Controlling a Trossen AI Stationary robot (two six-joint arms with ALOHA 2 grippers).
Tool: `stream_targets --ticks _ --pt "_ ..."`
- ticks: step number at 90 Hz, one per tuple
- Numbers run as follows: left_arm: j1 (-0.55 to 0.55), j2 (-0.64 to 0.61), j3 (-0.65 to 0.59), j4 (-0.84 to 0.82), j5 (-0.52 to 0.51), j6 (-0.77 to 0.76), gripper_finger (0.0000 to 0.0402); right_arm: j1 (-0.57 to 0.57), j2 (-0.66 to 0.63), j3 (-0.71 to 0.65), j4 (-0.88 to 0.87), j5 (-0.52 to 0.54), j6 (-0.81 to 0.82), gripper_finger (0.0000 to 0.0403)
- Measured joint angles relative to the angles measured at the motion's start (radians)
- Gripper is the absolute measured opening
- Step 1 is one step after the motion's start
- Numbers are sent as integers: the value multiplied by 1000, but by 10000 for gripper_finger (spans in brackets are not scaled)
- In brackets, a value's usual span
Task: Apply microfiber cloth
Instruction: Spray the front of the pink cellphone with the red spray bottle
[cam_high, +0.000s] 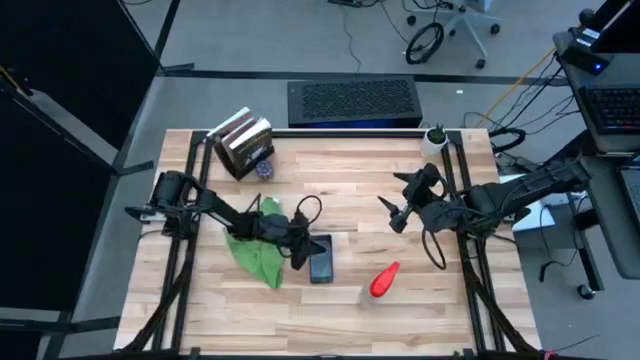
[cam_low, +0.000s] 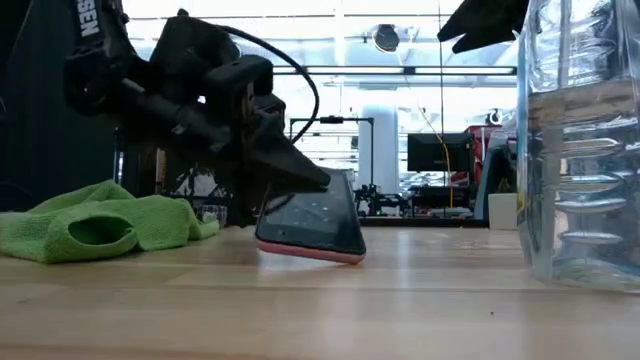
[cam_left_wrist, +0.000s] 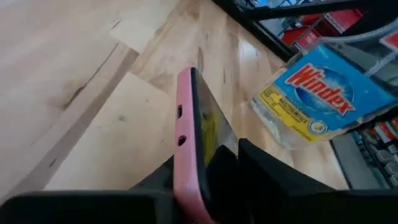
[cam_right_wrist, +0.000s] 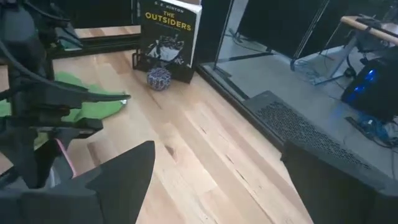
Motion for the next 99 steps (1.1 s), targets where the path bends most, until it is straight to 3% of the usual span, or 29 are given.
stream_targets --ticks 74,99 --pt "21 -3 3 -38 -39 19 107 0 0 0 -4 -4 -7 338" --pt "21 1 0 -83 -44 42 189 0 0 0 -27 -4 -1 338"
